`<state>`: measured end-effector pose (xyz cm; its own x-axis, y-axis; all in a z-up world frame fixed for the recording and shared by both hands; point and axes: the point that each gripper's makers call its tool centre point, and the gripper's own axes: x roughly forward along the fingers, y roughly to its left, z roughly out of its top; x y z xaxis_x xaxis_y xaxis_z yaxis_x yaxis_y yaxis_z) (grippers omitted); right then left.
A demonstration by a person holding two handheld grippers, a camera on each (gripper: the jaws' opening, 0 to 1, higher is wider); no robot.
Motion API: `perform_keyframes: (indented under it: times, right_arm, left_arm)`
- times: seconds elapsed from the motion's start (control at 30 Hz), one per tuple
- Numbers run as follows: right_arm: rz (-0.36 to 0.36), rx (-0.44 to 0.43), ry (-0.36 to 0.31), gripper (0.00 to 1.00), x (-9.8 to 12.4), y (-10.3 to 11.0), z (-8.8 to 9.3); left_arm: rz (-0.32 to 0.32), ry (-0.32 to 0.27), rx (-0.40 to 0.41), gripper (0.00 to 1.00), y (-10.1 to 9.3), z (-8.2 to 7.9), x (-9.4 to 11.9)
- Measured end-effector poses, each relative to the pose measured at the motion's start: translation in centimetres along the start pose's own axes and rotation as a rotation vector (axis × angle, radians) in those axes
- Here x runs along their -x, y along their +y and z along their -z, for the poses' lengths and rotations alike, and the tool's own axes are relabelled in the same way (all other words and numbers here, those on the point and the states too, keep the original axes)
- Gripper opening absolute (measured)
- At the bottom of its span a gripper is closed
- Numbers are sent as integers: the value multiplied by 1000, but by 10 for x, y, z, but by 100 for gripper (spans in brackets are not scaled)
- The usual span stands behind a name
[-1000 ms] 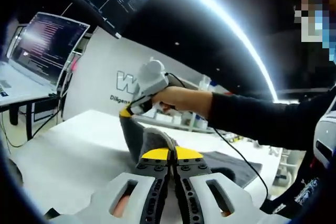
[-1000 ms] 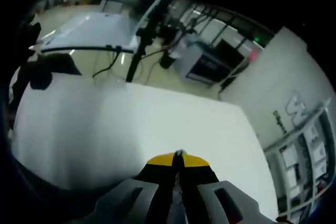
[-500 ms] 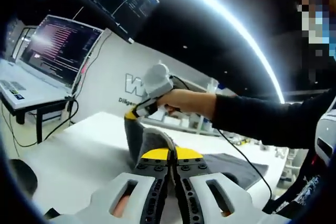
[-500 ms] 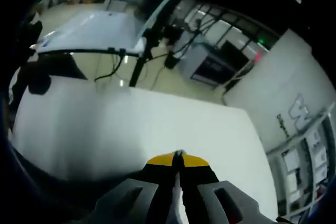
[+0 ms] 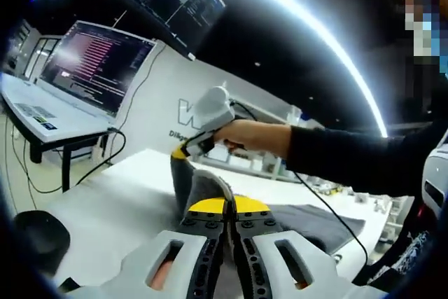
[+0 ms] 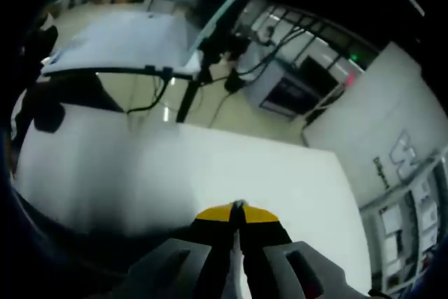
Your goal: Open the folded towel by lifting each exposed corner and separating the folded layers until the towel lies flat within the target outline without major curled edges
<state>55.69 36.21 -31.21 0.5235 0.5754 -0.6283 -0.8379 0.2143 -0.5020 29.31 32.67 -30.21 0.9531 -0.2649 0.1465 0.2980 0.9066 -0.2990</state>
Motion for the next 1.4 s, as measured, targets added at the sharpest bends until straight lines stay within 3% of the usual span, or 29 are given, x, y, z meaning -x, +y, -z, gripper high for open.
perform_keyframes:
  times: [0.27,0.63,0.9,1.13,1.3,1.4]
  right_arm:
    - [-21,15,-5,0,-21,12,-4]
    - [-22,-54,-25,0,-47,10,-8]
    - [-41,-56,-19,0,-59,18,-8]
    - [-45,-75,-8,0,-71,16,4]
    - [-47,-41,-18,0,-77,26,10]
    - [-49,-45,-25,0,-81,28,11]
  left_arm:
    - [-40,17,12,1,17,8,5]
    - [-134,49,53,1,53,15,10]
    - [-148,49,72,1,61,14,10]
    - [-150,66,75,1,62,18,10]
    - [-171,159,51,1,62,37,11]
    - [-193,217,-35,1,63,47,12]
